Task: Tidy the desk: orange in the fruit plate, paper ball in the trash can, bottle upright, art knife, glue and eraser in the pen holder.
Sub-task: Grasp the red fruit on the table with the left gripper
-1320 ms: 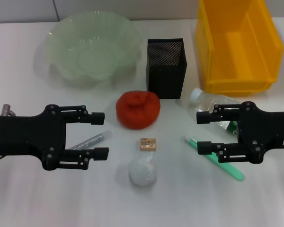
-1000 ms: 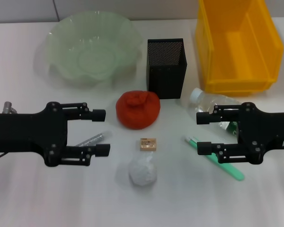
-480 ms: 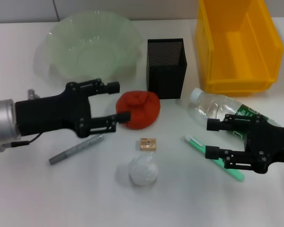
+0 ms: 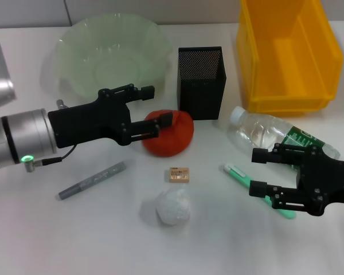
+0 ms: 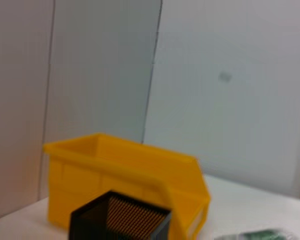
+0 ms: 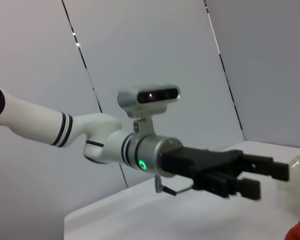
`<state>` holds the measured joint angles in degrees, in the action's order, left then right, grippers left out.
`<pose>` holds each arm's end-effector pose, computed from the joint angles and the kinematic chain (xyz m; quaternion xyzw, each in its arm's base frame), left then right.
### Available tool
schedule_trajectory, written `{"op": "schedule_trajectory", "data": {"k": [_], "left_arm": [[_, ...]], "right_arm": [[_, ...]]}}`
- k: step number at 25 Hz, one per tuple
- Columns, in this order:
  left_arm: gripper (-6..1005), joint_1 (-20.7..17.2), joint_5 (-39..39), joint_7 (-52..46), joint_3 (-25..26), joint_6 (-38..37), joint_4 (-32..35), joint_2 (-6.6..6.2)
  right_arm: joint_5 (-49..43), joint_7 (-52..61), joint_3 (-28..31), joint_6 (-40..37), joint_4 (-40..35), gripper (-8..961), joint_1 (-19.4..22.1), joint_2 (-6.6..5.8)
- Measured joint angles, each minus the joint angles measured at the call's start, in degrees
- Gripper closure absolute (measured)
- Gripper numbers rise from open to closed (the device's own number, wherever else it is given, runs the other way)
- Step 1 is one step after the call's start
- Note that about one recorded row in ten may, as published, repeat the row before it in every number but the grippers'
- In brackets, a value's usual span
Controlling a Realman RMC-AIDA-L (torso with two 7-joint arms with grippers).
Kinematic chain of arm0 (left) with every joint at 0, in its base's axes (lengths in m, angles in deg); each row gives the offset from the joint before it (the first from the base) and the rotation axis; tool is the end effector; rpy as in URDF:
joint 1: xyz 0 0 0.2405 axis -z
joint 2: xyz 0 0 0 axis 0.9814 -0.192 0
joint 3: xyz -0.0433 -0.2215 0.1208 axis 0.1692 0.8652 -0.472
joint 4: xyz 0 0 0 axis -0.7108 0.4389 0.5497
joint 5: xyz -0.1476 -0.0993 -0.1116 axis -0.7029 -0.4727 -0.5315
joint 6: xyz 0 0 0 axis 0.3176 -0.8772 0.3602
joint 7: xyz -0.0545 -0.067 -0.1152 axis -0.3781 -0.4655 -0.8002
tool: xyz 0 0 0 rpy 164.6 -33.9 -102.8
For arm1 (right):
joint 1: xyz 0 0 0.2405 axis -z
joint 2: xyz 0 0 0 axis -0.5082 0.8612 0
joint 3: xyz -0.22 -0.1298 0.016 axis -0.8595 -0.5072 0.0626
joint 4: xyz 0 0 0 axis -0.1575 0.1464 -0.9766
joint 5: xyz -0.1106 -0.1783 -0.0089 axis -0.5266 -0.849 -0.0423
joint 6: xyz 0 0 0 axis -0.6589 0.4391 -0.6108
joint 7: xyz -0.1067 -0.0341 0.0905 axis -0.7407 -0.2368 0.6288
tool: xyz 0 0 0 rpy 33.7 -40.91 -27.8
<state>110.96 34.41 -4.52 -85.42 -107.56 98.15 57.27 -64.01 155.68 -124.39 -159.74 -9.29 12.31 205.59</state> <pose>-0.2497 0.3303 -0.0373 -0.9284 -0.1610 -0.2984 0.1523 0.2773 0.2505 0.0005 -0.9233 0.1839 0.3317 0.0606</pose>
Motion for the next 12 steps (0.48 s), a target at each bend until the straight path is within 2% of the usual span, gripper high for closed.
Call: {"op": "schedule_trajectory", "data": {"k": [8,12], "left_arm": [[244,0.81,-2.25,8.08,0.11,10.01,-7.72,0.07],[245,0.9,-2.89,9.29,-0.01,11.3,-8.81,0.07]], "right_arm": [[0.0,-0.09,0.06,0.73,1.3,276,-0.28,0.0],[0.0,-0.09,0.06,0.73,1.41,277,-0.38,0.0]]}}
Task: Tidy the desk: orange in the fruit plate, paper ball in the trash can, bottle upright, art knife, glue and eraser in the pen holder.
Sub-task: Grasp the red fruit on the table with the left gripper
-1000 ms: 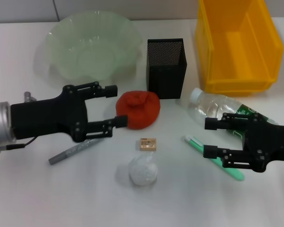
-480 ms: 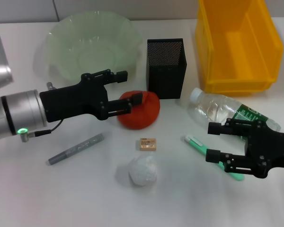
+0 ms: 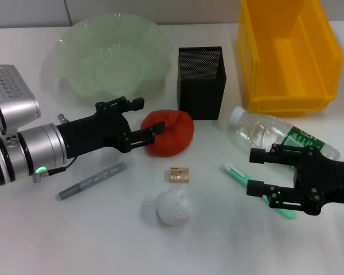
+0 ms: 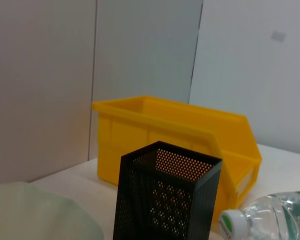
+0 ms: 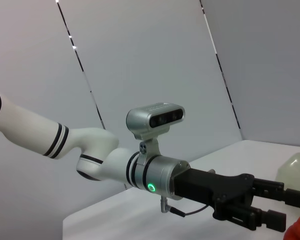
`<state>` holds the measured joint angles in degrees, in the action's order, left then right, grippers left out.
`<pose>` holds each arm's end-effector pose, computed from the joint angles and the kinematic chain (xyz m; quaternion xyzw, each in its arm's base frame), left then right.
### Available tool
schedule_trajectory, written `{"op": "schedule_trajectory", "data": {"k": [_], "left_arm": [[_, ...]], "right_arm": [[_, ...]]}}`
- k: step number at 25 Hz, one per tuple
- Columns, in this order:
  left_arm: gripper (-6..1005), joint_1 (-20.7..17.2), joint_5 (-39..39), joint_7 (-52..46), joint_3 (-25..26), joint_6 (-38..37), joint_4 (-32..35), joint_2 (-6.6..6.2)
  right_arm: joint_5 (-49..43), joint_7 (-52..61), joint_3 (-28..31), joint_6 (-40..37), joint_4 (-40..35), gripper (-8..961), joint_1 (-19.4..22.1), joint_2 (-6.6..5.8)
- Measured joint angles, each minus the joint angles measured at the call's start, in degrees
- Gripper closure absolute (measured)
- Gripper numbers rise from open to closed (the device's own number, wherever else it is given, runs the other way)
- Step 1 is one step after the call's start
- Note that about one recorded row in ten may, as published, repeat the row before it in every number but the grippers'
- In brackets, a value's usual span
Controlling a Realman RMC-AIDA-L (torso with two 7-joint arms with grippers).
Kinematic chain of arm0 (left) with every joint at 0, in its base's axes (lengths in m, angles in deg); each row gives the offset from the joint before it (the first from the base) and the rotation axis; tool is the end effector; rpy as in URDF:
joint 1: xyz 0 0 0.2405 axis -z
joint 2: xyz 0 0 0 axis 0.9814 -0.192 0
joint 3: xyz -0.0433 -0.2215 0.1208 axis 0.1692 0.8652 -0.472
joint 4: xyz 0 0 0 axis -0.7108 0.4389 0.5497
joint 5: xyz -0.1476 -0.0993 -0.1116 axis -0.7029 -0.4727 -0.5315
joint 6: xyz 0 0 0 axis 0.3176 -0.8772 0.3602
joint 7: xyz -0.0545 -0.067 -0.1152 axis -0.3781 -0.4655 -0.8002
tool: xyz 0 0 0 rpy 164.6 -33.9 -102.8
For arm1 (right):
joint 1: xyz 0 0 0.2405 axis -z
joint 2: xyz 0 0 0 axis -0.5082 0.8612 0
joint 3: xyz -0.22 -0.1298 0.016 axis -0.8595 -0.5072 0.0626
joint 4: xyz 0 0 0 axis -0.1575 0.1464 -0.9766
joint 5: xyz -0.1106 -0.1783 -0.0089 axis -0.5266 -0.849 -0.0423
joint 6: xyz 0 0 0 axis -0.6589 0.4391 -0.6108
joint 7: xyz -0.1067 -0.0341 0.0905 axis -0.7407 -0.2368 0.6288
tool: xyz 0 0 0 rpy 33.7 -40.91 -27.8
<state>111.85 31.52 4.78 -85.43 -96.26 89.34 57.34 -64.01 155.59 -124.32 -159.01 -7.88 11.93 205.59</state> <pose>-0.2739 0.3325 -0.0621 -0.9260 -0.1814 -0.2508 0.2160 0.2780 0.2512 -0.0030 -0.9210 0.1922 0.3335 0.0605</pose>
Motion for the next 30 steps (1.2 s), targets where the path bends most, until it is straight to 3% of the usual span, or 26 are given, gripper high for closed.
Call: {"op": "schedule_trajectory", "data": {"k": [17,25,30], "left_arm": [[244,3.2,-0.38,3.83,0.35,2.89,-6.26,0.0],[359,2.88,-0.39,2.79,0.29,3.96,-6.32,0.0],[555,2.55,-0.36,1.22,0.1,4.15,-6.04,0.0]], "right_arm": [[-0.01,0.0,-0.01,0.03,0.56,278,-0.14,0.03],[-0.01,0.0,-0.01,0.36,0.59,279,-0.19,0.12],[-0.01,0.0,-0.01,0.61,1.89,280,-0.57,0.07]]}}
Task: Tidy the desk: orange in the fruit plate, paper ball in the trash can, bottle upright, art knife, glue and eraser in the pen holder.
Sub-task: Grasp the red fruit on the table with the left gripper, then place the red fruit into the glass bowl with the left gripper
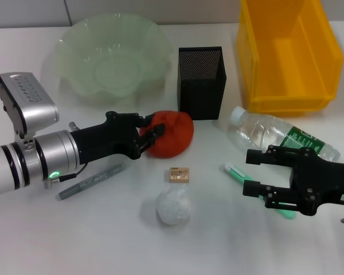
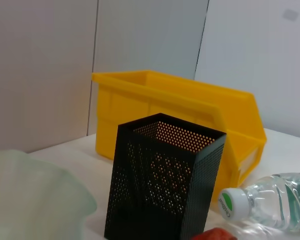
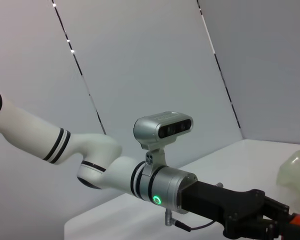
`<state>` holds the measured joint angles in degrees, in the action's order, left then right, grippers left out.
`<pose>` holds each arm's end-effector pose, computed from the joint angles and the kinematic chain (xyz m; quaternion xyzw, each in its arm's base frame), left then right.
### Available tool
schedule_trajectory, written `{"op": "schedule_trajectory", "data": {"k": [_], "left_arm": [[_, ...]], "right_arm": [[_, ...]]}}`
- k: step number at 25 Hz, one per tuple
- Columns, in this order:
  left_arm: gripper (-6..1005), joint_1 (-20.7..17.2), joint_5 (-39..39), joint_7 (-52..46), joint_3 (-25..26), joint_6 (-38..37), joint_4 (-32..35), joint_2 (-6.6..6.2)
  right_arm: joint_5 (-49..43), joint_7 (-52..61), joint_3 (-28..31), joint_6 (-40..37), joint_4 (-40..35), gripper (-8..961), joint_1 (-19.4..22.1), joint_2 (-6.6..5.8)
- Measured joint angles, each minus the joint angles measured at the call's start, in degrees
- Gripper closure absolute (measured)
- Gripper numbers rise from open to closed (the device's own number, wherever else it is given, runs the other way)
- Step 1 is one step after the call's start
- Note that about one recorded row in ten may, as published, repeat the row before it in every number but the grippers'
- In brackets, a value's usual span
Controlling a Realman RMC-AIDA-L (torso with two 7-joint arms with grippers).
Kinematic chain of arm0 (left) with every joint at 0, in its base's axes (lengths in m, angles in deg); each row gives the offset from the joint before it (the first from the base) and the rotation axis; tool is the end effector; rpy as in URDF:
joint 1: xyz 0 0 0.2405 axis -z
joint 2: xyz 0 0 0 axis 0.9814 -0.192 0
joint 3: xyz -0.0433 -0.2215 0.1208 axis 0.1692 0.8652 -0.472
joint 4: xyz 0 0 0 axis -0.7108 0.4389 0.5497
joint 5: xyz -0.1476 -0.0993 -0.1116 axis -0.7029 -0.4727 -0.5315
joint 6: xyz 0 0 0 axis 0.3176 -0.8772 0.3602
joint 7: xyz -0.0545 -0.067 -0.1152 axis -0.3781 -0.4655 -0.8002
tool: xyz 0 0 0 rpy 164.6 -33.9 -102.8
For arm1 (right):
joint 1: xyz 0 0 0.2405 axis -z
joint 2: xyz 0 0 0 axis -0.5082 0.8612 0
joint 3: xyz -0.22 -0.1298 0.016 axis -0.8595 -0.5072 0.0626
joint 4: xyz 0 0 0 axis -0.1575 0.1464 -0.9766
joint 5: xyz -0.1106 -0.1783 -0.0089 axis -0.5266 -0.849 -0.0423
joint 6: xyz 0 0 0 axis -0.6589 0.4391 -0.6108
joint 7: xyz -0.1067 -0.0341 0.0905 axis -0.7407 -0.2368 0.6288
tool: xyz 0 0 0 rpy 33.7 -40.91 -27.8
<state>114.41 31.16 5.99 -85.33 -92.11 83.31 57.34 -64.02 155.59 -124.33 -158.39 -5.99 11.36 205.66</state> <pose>-0.2743 0.3315 -0.0804 -0.9265 -0.2077 -0.2338 0.2095 0.2778 0.2514 -0.0083 -0.9176 0.2027 0.3373 0.0560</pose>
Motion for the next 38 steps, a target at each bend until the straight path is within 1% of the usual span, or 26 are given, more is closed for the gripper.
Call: {"op": "schedule_trajectory", "data": {"k": [4,6,7,9,10,11,14,16,17,18,19,20,21,23,25,26,27,28,30,31,32,33,35,37,38], "left_arm": [[712,-0.68,-0.15,-0.86,0.3,-0.91,0.23,-0.06],[790,-1.32,-0.66,-1.14,0.36,-2.24,0.66,-0.19],[829,-2.25,-1.12,-1.84,0.35,-4.21,1.65,-0.32],[853,-2.84,-1.4,-2.64,0.36,-5.52,2.66,-0.38],[865,-4.4,-1.91,-5.47,0.35,-9.16,5.66,-0.42],[877,-4.4,-1.91,-5.47,0.35,-9.16,5.66,-0.42],[912,-6.57,-3.09,-9.8,0.36,-14.11,11.46,-0.48],[934,-6.57,-3.09,-9.8,0.36,-14.11,11.46,-0.48],[945,-8.55,-5.52,-13.17,0.38,-15.84,17.43,-0.62],[946,-8.55,-5.52,-13.17,0.38,-15.84,17.43,-0.62],[946,-9.01,-6.54,-13.74,0.4,-15.67,18.83,-0.67],[947,-9.41,-8.43,-14.09,0.48,-14.64,20.82,-0.82],[948,-9.41,-8.43,-14.09,0.48,-14.64,20.82,-0.82],[949,-9.22,-11.15,-14.08,0.55,-10.12,23.63,-0.88],[951,-8.34,-11.85,-14.1,0.53,-6.56,24.64,-0.88],[951,-8.34,-11.85,-14.1,0.53,-6.56,24.64,-0.88],[952,-6.77,-11.96,-14.24,0.31,-2.04,24.83,-0.78],[950,-5.56,-11.97,-14.31,0.1,1.18,24.5,-0.69],[947,-4.08,-11.98,-14.32,-0.14,4.71,23.68,-0.57],[946,-4.08,-11.98,-14.32,-0.14,4.71,23.68,-0.57],[944,-1.0,-11.71,-14.23,-0.22,11.49,20.79,-0.46],[943,-1.0,-11.71,-14.23,-0.22,11.49,20.79,-0.46],[942,1.22,-11.38,-13.69,-0.26,15.26,18.55,-0.48],[940,1.66,-11.38,-13.55,-0.37,16.17,18.24,-0.47],[905,1.84,-11.38,-13.52,-0.54,16.78,18.18,-0.45]], "right_arm": [[0.0,0.0,0.0,0.06,0.09,280,-0.06,-0.02],[0.0,0.0,0.0,0.34,0.12,280,-0.06,-0.03],[0.0,0.0,0.0,0.66,0.17,280,-0.07,0.01],[0.0,0.0,0.0,0.77,0.19,281,-0.06,0.03],[0.0,0.0,0.0,0.82,0.19,281,0.01,0.06],[0.0,0.0,0.0,0.82,0.19,281,0.01,0.06],[0.0,0.0,0.0,0.82,0.2,281,0.07,0.06],[0.0,0.0,0.0,0.83,0.53,281,-0.08,0.08],[0.0,0.0,0.0,0.82,0.85,281,-0.2,0.08],[0.0,0.0,0.0,0.82,1.12,282,-0.35,0.08],[0.0,0.0,0.0,0.82,1.38,282,-0.49,0.07],[0.0,0.0,0.0,0.83,1.56,282,-0.62,0.05],[0.0,0.0,0.0,0.83,1.56,282,-0.62,0.05],[0.0,0.0,0.01,0.82,1.59,282,-0.76,0.05],[0.0,0.0,0.0,0.82,2.01,282,-1.09,0.12],[0.0,0.0,0.0,0.82,2.01,282,-1.09,0.12],[0.0,0.0,0.0,0.81,2.27,282,-1.17,0.12],[0.0,0.0,0.01,0.81,2.49,283,-1.24,0.12],[0.0,0.0,0.0,0.68,2.74,283,-1.3,0.12],[0.0,0.0,0.0,0.68,2.74,283,-1.3,0.12],[0.0,0.0,0.0,0.59,2.76,283,-1.3,0.12],[0.0,0.0,0.0,0.53,2.79,283,-1.3,0.11],[0.0,0.0,0.07,0.52,3.07,283,-1.23,0.1],[0.0,0.0,0.09,0.59,3.17,283,-1.22,0.11],[0.0,0.0,0.09,0.59,3.17,284,-1.22,0.11]]}}
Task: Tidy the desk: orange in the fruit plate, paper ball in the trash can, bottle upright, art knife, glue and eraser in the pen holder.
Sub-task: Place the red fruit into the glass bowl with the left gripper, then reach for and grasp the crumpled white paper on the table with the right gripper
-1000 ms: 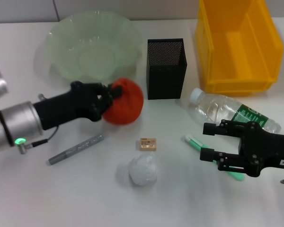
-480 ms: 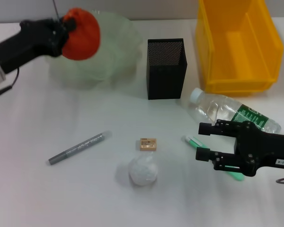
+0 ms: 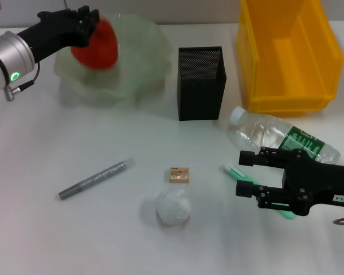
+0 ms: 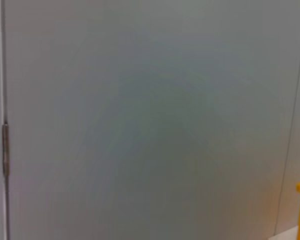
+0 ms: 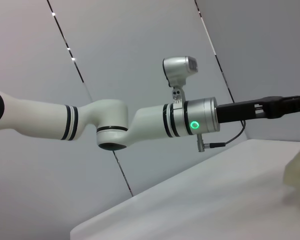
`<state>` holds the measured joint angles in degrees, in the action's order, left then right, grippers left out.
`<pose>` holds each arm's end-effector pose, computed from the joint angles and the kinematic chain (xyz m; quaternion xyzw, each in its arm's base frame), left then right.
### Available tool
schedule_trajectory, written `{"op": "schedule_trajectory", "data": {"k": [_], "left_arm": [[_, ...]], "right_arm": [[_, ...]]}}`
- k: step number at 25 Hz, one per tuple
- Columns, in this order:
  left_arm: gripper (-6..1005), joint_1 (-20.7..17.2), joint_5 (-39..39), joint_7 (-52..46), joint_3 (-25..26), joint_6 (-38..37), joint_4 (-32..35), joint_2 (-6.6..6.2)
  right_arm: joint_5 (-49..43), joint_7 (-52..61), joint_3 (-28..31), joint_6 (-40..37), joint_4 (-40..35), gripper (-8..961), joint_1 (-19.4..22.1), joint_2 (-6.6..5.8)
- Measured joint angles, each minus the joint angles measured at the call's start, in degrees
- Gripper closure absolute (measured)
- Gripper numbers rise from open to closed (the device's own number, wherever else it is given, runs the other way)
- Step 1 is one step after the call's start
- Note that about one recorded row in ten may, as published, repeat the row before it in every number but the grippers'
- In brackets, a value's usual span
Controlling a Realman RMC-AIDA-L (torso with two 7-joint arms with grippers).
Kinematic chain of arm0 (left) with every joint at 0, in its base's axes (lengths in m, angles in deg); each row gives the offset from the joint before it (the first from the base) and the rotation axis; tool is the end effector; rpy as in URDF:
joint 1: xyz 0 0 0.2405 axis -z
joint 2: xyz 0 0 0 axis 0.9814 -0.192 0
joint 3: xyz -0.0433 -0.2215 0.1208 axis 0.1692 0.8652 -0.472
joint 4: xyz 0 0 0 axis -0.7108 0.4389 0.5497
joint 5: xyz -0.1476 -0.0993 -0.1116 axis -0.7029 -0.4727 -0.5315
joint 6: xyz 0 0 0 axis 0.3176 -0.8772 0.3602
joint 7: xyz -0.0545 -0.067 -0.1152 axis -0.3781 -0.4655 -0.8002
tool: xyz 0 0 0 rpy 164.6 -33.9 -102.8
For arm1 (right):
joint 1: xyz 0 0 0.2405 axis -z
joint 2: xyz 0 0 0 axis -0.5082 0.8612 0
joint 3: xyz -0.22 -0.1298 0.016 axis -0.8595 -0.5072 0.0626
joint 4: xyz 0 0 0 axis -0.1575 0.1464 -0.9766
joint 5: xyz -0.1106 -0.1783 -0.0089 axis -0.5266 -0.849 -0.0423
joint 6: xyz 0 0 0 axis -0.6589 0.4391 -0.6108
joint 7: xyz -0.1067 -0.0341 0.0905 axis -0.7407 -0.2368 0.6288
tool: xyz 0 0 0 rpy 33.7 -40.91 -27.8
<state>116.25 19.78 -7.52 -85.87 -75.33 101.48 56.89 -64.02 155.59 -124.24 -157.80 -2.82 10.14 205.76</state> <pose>-0.2569 0.4268 0.0069 -0.8442 -0.2469 -0.2546 0.4018 0.2753 0.2520 -0.0166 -0.9118 0.2170 0.3456 0.0452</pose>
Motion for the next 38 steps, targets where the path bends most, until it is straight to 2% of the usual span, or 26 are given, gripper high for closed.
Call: {"op": "schedule_trajectory", "data": {"k": [5,8,10,11,12,13,14,15,18,19,21,23,24,26,27,28,31,32,33,36,37,38], "left_arm": [[739,-0.22,-0.37,-0.21,-1.25,0.12,0.3,0.0],[669,-1.42,-0.43,-2.03,-1.17,-3.92,1.18,-0.15],[622,-3.63,-0.54,-4.43,-0.9,-13.46,3.36,-0.35],[599,-3.63,-0.54,-4.43,-0.9,-13.46,3.36,-0.35],[575,-6.28,-0.72,-5.52,-0.78,-25.72,6.1,-0.38],[551,-6.28,-0.72,-5.52,-0.78,-25.72,6.1,-0.38],[528,-7.24,-0.79,-5.65,-0.85,-29.82,7.15,-0.38],[485,-9.24,-0.67,-6.31,-1.26,-40.89,9.34,-0.4],[356,-11.1,0.13,-7.61,-2.24,-51.52,10.66,-0.61],[357,-11.75,0.89,-7.81,-3.3,-55.42,10.73,-0.78],[359,-13.04,2.82,-7.79,-5.46,-59.36,10.7,-0.85],[360,-13.73,4.08,-7.48,-6.55,-59.79,10.71,-0.73],[361,-14.97,7.15,-5.83,-8.43,-58.42,10.08,-0.36],[362,-15.18,8.09,-4.48,-9.0,-57.69,8.96,-0.32],[362,-15.22,8.32,-3.79,-9.32,-57.38,8.08,-0.33],[362,-15.22,8.32,-3.79,-9.32,-57.38,8.08,-0.33],[363,-15.07,8.35,-3.76,-9.34,-56.62,7.94,-0.38],[363,-14.94,8.37,-3.75,-9.44,-56.35,7.88,-0.35],[363,-14.94,8.37,-3.75,-9.44,-56.35,7.88,-0.35],[364,-14.87,8.59,-3.69,-10.04,-56.02,7.42,-0.33],[364,-14.9,9.03,-3.65,-10.31,-55.59,7.31,-0.35],[365,-14.9,9.03,-3.65,-10.31,-55.59,7.31,-0.35]], "right_arm": [[0.07,0.0,0.0,0.07,0.0,284,0.0,0.0],[0.18,0.0,0.0,0.18,-0.01,284,-0.03,0.0],[0.47,0.0,-0.01,0.21,-0.01,285,-0.02,0.0],[0.62,0.0,0.0,0.22,0.0,285,0.03,0.0],[0.74,0.0,-0.01,0.26,0.04,285,0.09,0.0],[0.74,0.0,-0.01,0.26,0.04,285,0.09,0.0],[0.76,0.0,0.0,0.3,0.04,285,0.11,0.0],[0.79,0.0,0.01,0.38,0.04,285,0.11,0.0],[0.8,0.0,0.34,0.83,0.24,285,0.1,0.0],[0.8,0.0,0.51,0.99,0.38,286,0.05,0.0],[0.8,0.01,1.29,1.17,0.58,286,-0.19,-0.04],[0.81,0.69,2.3,1.18,0.17,286,-0.5,-0.1],[0.8,2.13,2.73,1.13,-0.98,286,-0.65,-0.12],[0.63,8.6,3.09,0.88,-6.46,286,-0.98,-0.22],[0.3,18.28,2.98,0.63,-15.46,286,-1.12,-0.31],[0.3,18.28,2.98,0.63,-15.46,286,-1.12,-0.31],[-0.2,32.47,2.79,0.15,-29.33,287,-1.86,-0.33],[-1.52,40.31,2.74,-0.64,-37.26,287,-3.54,-0.34],[-1.52,40.31,2.74,-0.64,-37.26,287,-3.54,-0.34],[-5.64,50.29,2.01,-2.9,-44.68,287,-7.58,-0.67],[-9.84,55.97,0.57,-4.4,-47.69,287,-10.93,-0.98],[-9.84,55.97,0.57,-4.4,-47.69,287,-10.93,-0.98]]}}
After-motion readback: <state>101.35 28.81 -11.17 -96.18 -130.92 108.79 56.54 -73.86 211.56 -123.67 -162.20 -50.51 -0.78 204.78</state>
